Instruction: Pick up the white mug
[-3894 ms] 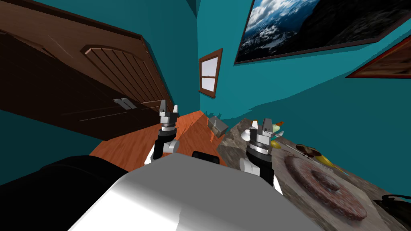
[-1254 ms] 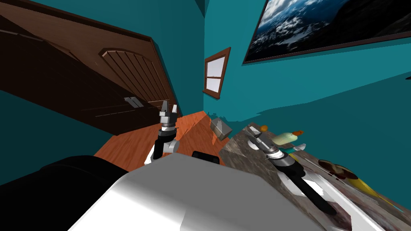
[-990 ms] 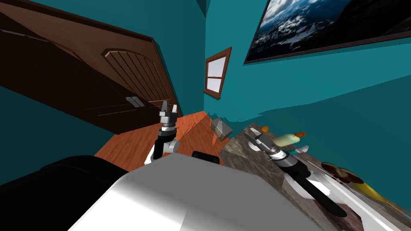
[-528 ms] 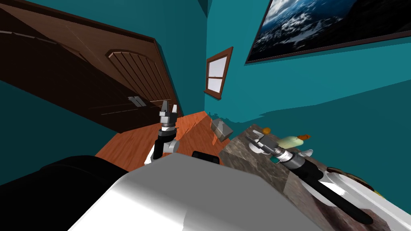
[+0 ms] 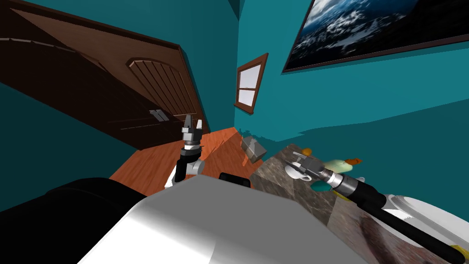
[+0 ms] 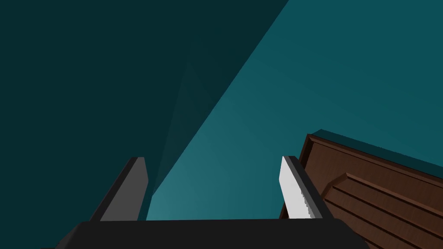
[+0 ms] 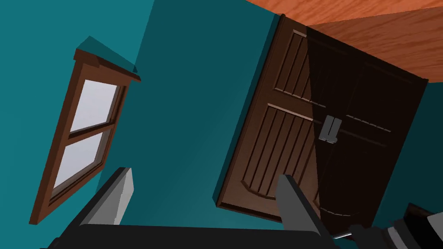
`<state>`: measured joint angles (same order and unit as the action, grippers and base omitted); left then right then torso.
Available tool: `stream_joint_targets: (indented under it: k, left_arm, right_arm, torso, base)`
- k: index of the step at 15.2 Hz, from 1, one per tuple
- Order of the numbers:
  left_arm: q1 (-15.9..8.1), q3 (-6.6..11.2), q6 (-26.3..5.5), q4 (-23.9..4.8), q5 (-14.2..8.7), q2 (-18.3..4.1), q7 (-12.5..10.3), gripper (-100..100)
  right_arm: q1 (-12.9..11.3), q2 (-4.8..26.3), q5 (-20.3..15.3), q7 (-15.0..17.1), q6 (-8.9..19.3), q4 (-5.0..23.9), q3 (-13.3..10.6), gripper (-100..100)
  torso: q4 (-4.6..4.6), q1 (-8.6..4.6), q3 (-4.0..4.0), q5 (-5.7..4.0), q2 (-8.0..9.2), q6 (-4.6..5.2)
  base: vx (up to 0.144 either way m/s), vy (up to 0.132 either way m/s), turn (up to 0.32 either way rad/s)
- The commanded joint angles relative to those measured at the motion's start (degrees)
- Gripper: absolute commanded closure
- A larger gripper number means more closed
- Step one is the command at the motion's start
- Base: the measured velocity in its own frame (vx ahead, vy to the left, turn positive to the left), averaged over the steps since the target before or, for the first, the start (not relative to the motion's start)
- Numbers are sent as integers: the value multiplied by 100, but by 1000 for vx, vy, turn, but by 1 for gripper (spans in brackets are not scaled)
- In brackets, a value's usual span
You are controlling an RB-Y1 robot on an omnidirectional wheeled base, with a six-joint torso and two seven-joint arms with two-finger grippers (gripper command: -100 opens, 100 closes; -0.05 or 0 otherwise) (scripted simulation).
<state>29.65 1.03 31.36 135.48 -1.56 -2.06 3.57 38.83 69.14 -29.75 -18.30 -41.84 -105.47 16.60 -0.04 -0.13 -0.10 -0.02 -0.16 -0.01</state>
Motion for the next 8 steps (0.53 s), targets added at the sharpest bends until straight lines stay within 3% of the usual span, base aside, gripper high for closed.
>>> stream_joint_targets:
  k: [1, 3, 8]
  left_arm:
    - [0, 0, 0, 0, 0, 0, 0, 0]
    - [0, 0, 0, 0, 0, 0, 0, 0]
    - [0, 0, 0, 0, 0, 0, 0, 0]
  right_arm:
    - [192, 286, -257, -119, -86, 230, 128, -100]
    - [192, 427, -257, -119, -86, 230, 128, -100]
    - [595, 1141, -830, -367, -267, 801, 301, -100]
  torso:
    - [0, 0, 0, 0, 0, 0]
    - [0, -2, 0, 0, 0, 0]
    - [-1, 2, -2, 0, -3, 0]
  base:
    - [31, -30, 78]
    - [27, -29, 45]
    - [35, -23, 71]
